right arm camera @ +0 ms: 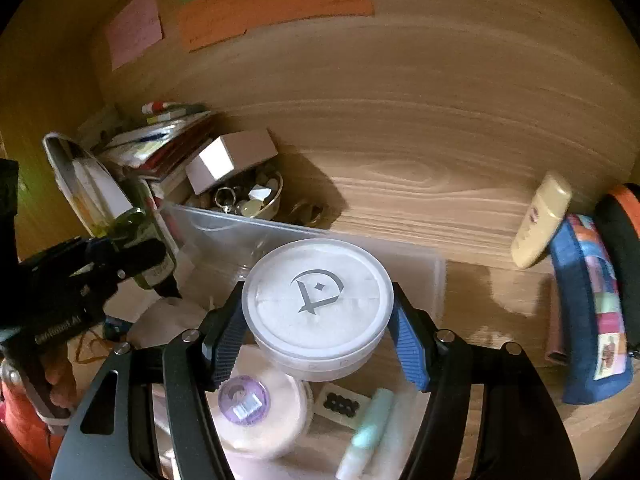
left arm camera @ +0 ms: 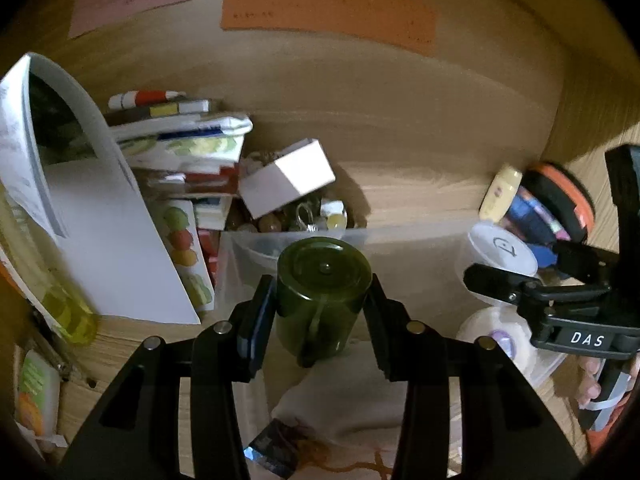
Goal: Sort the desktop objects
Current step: 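Carry the green bottle with left tool while right tool carries the jar over the bin, then open left tool to drop the bottle while right tool releases the jar into the bin, then move left tool to the pink rope bag while right tool approaches the pink dome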
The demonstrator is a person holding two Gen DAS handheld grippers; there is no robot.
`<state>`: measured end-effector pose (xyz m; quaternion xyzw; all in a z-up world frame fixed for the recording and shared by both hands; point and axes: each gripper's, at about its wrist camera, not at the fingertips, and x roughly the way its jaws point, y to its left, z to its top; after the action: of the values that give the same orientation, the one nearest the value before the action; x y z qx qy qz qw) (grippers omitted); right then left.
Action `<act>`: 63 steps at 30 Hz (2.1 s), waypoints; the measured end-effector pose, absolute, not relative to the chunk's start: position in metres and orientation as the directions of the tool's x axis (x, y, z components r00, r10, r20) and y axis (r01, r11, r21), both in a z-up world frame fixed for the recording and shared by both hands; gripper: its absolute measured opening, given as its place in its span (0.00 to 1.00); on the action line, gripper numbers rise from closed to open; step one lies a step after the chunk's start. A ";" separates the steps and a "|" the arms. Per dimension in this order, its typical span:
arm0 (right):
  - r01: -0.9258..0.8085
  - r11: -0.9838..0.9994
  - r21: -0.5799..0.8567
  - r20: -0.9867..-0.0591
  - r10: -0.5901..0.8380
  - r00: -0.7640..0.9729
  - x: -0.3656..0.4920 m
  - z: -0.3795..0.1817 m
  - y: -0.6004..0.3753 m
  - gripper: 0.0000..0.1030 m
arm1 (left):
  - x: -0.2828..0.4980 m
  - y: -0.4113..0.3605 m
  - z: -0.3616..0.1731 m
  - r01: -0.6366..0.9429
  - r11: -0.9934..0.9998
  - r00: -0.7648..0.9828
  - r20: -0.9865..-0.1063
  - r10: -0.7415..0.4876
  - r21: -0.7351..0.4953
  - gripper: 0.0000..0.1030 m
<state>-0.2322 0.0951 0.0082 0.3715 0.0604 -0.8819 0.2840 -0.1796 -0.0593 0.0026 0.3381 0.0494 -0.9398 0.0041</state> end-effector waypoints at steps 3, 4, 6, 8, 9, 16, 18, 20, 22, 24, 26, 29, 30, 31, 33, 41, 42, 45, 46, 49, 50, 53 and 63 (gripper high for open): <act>0.550 -0.831 0.083 -0.701 -0.441 -0.560 -0.233 0.003 0.090 0.60 | -0.182 -0.060 -0.003 0.038 -0.995 -0.757 -0.653 0.029 -0.089 0.42; 0.551 -0.830 0.084 -0.701 -0.442 -0.559 -0.233 0.002 0.089 0.60 | -0.183 -0.060 -0.005 0.041 -0.996 -0.754 -0.656 0.025 -0.084 0.42; 0.545 -0.834 0.090 -0.699 -0.442 -0.562 -0.232 0.001 0.090 0.60 | -0.185 -0.058 -0.008 0.043 -0.996 -0.751 -0.660 0.021 -0.081 0.42; 0.532 -0.840 0.105 -0.698 -0.443 -0.563 -0.232 0.001 0.091 0.60 | -0.186 -0.056 -0.009 0.040 -0.996 -0.748 -0.663 0.022 -0.079 0.42; 0.528 -0.842 0.111 -0.699 -0.443 -0.561 -0.232 0.001 0.091 0.61 | -0.186 -0.056 -0.010 0.039 -0.996 -0.747 -0.664 0.023 -0.078 0.42; 0.519 -0.847 0.109 -0.717 -0.429 -0.549 -0.232 -0.007 0.088 0.60 | -0.184 -0.050 -0.015 0.028 -0.998 -0.734 -0.679 0.016 -0.054 0.42; 0.517 -0.846 0.131 -0.720 -0.439 -0.537 -0.234 -0.007 0.090 0.60 | -0.183 -0.049 -0.015 0.024 -0.998 -0.733 -0.680 0.019 -0.054 0.42; 0.515 -0.847 0.128 -0.719 -0.437 -0.541 -0.234 -0.008 0.090 0.61 | -0.184 -0.049 -0.014 0.023 -0.998 -0.731 -0.682 0.022 -0.058 0.42; 0.510 -0.851 0.126 -0.717 -0.433 -0.546 -0.233 -0.008 0.090 0.61 | -0.184 -0.049 -0.014 0.022 -0.998 -0.729 -0.684 0.023 -0.057 0.44; 0.511 -0.851 0.121 -0.714 -0.432 -0.551 -0.233 -0.008 0.090 0.61 | -0.183 -0.049 -0.013 0.018 -0.997 -0.727 -0.686 0.035 -0.070 0.46; 0.512 -0.851 0.117 -0.712 -0.432 -0.554 -0.234 -0.009 0.090 0.61 | -0.182 -0.050 -0.012 0.017 -0.997 -0.727 -0.686 0.042 -0.079 0.48; 0.510 -0.853 0.109 -0.708 -0.426 -0.563 -0.233 -0.008 0.090 0.62 | -0.179 -0.051 -0.010 0.021 -0.997 -0.731 -0.681 0.040 -0.080 0.49; 0.509 -0.854 0.108 -0.707 -0.426 -0.565 -0.233 -0.008 0.090 0.63 | -0.179 -0.051 -0.009 0.022 -0.996 -0.732 -0.680 0.040 -0.083 0.50; 0.511 -0.853 0.106 -0.705 -0.427 -0.566 -0.233 -0.008 0.090 0.63 | -0.178 -0.053 -0.008 0.023 -0.996 -0.734 -0.678 0.043 -0.088 0.54; 0.510 -0.854 0.102 -0.704 -0.424 -0.570 -0.232 -0.008 0.089 0.64 | -0.175 -0.055 -0.006 0.027 -0.995 -0.742 -0.669 0.044 -0.094 0.59; 0.521 -0.852 0.042 -0.710 -0.392 -0.585 -0.225 -0.007 0.081 0.80 | -0.163 -0.051 0.009 0.028 -0.998 -0.787 -0.616 0.010 -0.051 0.72; 0.527 -0.849 0.040 -0.714 -0.393 -0.580 -0.225 -0.006 0.081 0.80 | -0.161 -0.049 0.011 0.028 -0.999 -0.793 -0.609 0.004 -0.044 0.72; 0.542 -0.840 0.023 -0.716 -0.392 -0.578 -0.220 0.001 0.079 0.80 | -0.157 -0.049 0.016 0.028 -0.999 -0.806 -0.593 -0.004 -0.032 0.73; 0.542 -0.840 0.019 -0.713 -0.392 -0.582 -0.218 0.003 0.079 0.80 | -0.156 -0.049 0.017 0.028 -0.999 -0.808 -0.590 -0.003 -0.032 0.74; 0.539 -0.843 0.000 -0.694 -0.388 -0.606 -0.210 0.014 0.083 0.80 | -0.153 -0.050 0.021 0.028 -0.999 -0.814 -0.581 -0.003 -0.034 0.76; 0.537 -0.844 -0.006 -0.689 -0.386 -0.613 -0.207 0.018 0.085 0.80 | -0.152 -0.050 0.022 0.031 -0.999 -0.815 -0.579 -0.005 -0.035 0.76; 0.530 -0.848 -0.013 -0.678 -0.382 -0.628 -0.196 0.027 0.093 0.80 | -0.149 -0.048 0.023 0.039 -0.999 -0.817 -0.576 -0.016 -0.028 0.76; 0.514 -0.857 -0.037 -0.662 -0.364 -0.655 -0.163 0.034 0.114 0.81 | -0.119 -0.039 0.033 0.036 -0.999 -0.842 -0.540 -0.020 -0.019 0.94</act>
<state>-0.1625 0.1139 0.0339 0.3365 0.1109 -0.9030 0.2431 -0.1192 -0.0393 0.0332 0.2810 0.0139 -0.9595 0.0145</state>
